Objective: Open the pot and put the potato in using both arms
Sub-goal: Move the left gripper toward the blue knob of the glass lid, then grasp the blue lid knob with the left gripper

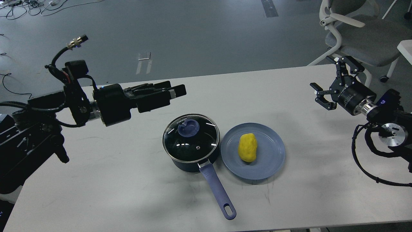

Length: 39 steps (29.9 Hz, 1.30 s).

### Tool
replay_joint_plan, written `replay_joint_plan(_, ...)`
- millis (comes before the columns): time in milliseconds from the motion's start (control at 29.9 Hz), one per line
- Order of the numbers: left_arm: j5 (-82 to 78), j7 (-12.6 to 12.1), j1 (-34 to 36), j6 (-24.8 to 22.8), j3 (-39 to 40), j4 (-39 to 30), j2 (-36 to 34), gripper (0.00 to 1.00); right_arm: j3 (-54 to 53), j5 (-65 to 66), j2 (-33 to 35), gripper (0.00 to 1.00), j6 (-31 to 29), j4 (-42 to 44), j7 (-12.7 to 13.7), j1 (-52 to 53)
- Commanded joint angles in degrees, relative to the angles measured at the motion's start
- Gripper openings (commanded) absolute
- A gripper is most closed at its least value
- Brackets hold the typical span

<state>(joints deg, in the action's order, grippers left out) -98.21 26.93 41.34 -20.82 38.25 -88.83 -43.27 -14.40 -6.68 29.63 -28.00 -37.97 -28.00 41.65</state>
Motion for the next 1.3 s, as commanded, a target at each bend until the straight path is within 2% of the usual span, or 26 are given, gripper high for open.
replay_joint_plan(0,-16.18,1.07,-0.38,2.96,-2.2,0.84,2.65,0.98,0.07,0.0,-0.01,1.0,0.0,0.61,0.0,-0.17)
replay_joint_plan(67,-19.3,1.07,-0.38,3.85,-3.09,1.99,4.15,0.98,-0.02,0.0,-0.01,1.0,0.0,0.61,0.0,-0.43)
replay_joint_plan(200,-26.57,1.07,-0.38,6.31,-5.81,9.17,9.41,0.98,-0.02,0.0,-0.45,1.0,0.0,0.61,0.0,-0.7)
replay_joint_plan(334,-26.79,1.07,-0.3,7.28,-6.87,14.81,12.85,0.98,0.07,0.08,-0.71,1.0,0.0,0.7,0.0,-0.78)
replay_joint_plan(1269,-26.79,1.07,-3.37,7.81,-7.84,16.93,13.47,0.97,-0.02,0.08,-0.89,1.0,0.0,1.49,0.0,-1.13)
